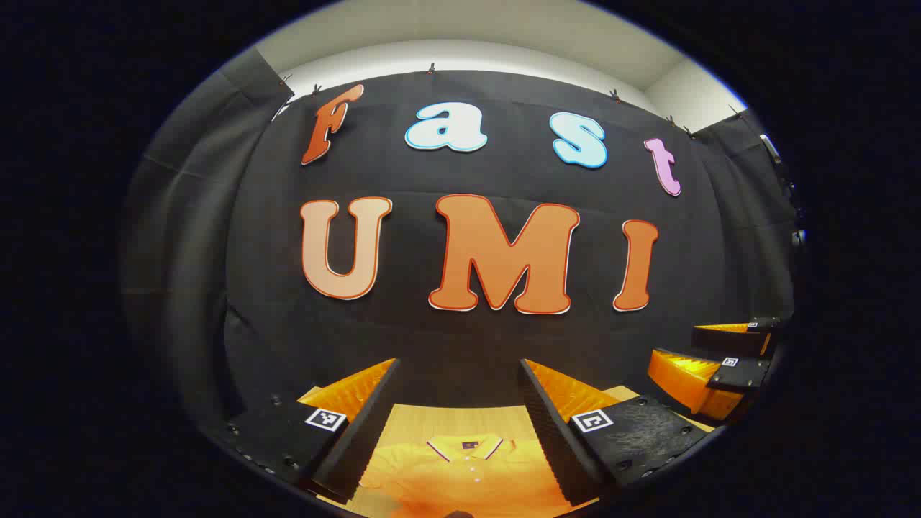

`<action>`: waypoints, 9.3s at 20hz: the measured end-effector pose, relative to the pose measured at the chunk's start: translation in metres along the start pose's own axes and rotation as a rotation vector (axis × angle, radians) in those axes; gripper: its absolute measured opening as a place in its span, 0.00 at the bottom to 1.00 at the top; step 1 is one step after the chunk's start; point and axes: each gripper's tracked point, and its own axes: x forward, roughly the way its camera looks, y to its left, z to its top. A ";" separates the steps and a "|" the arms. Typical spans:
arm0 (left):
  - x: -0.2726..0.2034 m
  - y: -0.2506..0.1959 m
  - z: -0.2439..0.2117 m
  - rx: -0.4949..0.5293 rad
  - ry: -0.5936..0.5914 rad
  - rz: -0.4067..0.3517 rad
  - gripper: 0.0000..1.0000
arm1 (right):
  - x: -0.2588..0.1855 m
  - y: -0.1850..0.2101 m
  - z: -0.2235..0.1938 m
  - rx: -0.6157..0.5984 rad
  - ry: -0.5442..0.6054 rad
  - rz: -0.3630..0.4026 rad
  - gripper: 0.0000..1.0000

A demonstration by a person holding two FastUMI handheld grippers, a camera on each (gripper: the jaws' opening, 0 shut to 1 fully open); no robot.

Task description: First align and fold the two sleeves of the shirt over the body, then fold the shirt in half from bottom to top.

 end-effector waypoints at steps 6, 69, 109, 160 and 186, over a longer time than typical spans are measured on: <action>-0.028 -0.003 0.019 0.063 -0.045 -0.011 0.98 | -0.012 0.010 0.002 0.003 -0.021 0.033 0.98; -0.102 0.051 -0.059 0.203 0.224 0.417 0.99 | 0.178 -0.037 -0.385 0.276 1.233 0.126 0.07; 0.041 0.214 -0.346 -0.296 1.199 0.174 0.98 | 0.036 0.004 -0.130 0.168 0.521 -0.113 0.91; 0.115 0.037 -0.192 0.016 0.592 -0.426 0.84 | -0.117 -0.076 -0.114 0.144 0.332 -0.354 0.93; -0.160 0.076 -0.082 0.135 0.167 0.072 0.95 | -0.135 -0.014 -0.157 0.051 0.267 0.175 0.96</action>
